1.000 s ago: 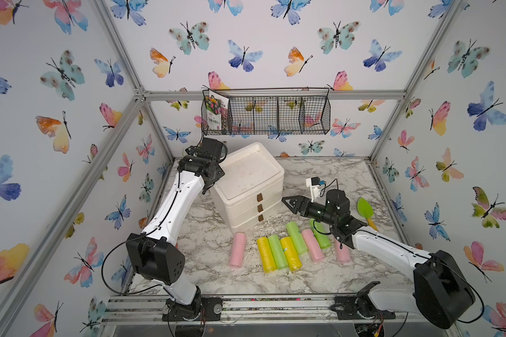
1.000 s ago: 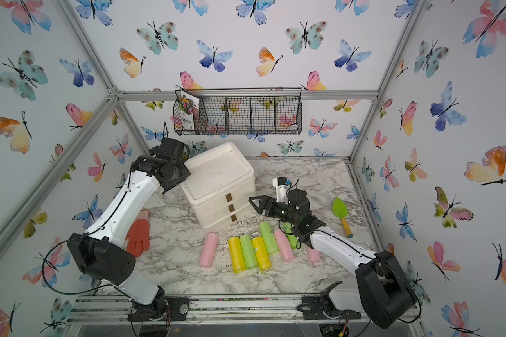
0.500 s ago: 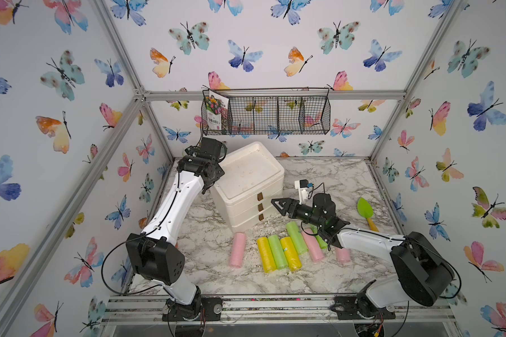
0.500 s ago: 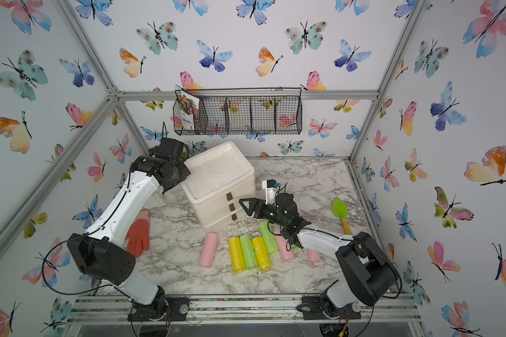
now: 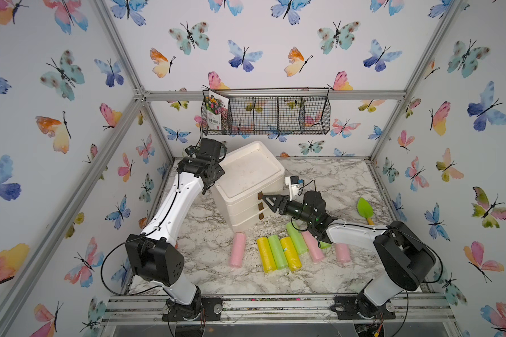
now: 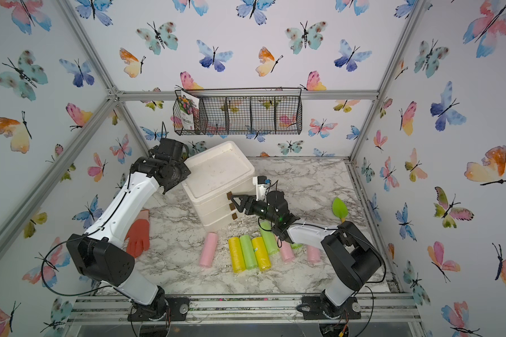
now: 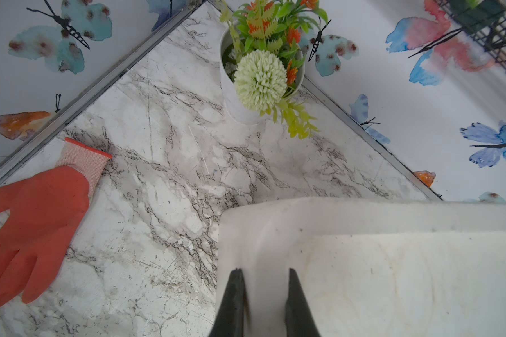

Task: Sort the rolls of trash bags by color and place them into the drawer
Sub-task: Open the drawer in the storage box.

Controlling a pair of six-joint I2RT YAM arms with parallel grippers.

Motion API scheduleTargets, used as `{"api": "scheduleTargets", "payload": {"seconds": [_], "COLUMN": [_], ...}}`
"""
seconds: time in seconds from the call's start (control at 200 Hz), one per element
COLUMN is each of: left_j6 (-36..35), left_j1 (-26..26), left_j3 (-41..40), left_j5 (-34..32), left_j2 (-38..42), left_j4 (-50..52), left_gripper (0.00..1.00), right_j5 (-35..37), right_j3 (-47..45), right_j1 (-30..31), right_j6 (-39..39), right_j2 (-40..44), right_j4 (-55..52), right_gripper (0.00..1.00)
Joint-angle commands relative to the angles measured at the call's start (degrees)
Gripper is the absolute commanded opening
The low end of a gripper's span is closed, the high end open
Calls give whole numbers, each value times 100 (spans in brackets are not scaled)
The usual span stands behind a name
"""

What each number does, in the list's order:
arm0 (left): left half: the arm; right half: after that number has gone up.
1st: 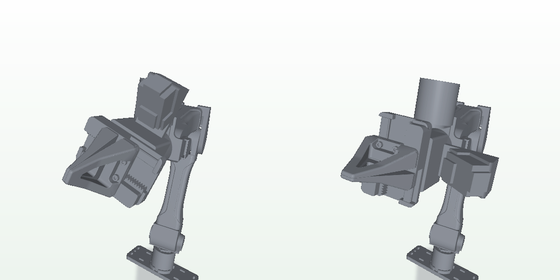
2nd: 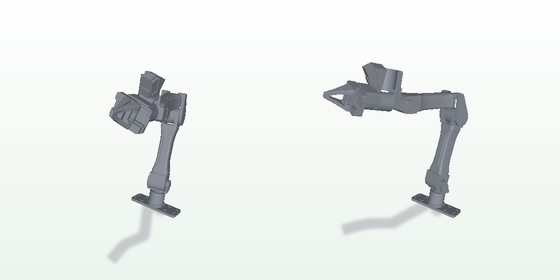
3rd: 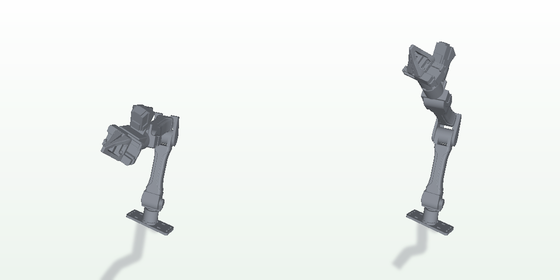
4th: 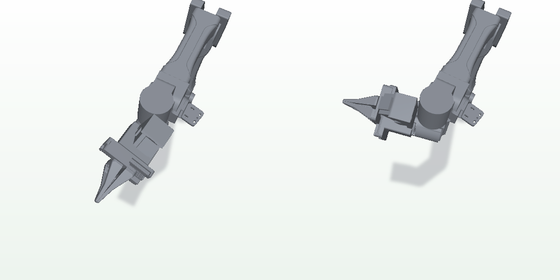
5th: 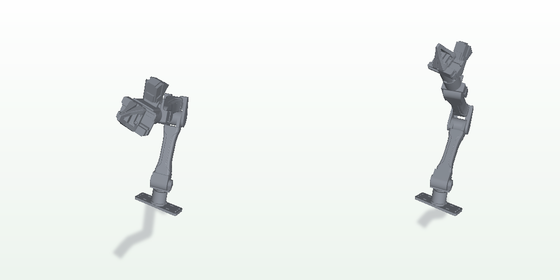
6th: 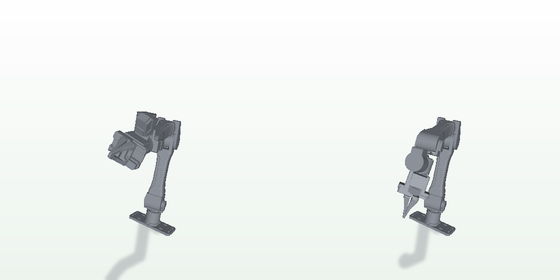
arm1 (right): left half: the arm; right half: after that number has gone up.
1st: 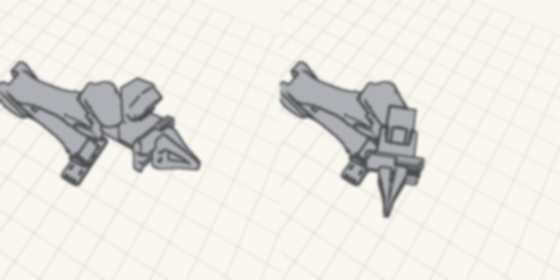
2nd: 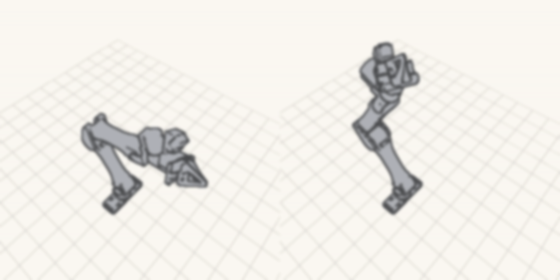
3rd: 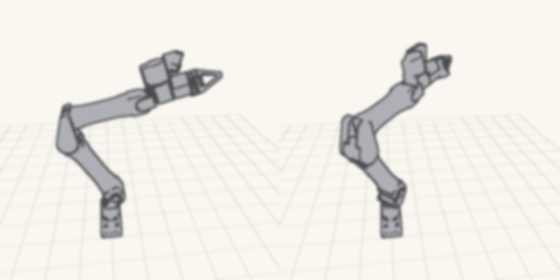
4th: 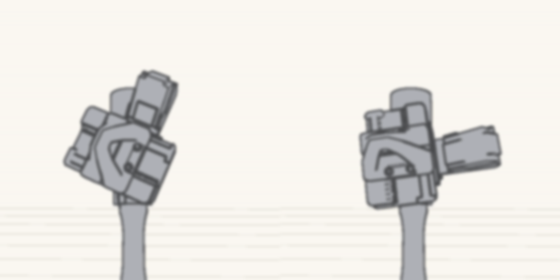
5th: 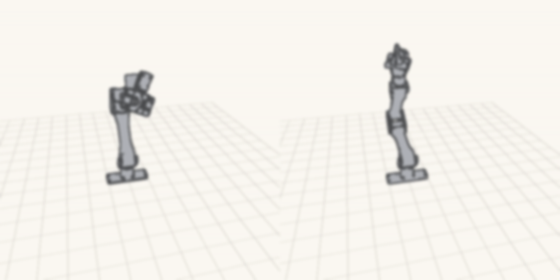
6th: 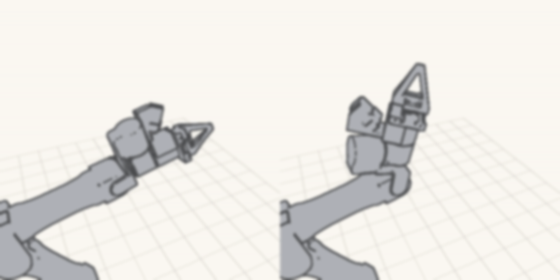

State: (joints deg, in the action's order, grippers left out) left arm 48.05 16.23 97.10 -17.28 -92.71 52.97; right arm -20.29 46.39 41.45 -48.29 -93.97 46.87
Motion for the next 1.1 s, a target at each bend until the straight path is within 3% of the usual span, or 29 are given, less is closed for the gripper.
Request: {"api": "scheduleTargets", "payload": {"seconds": [0.0, 1.096], "left_j6": [782, 952], "left_j1": [27, 25], "left_j3": [-191, -402], "left_j5": [1104, 1354], "left_j2": [-81, 55], "left_j4": [-850, -1051], "left_gripper": [0, 0], "right_j5": [91, 152], "right_j3": [155, 396], "right_j1": [79, 223], "right_j6": [9, -229], "right_j2": [-210, -610], "right_j4": [158, 459], "right_gripper": [66, 47]}}
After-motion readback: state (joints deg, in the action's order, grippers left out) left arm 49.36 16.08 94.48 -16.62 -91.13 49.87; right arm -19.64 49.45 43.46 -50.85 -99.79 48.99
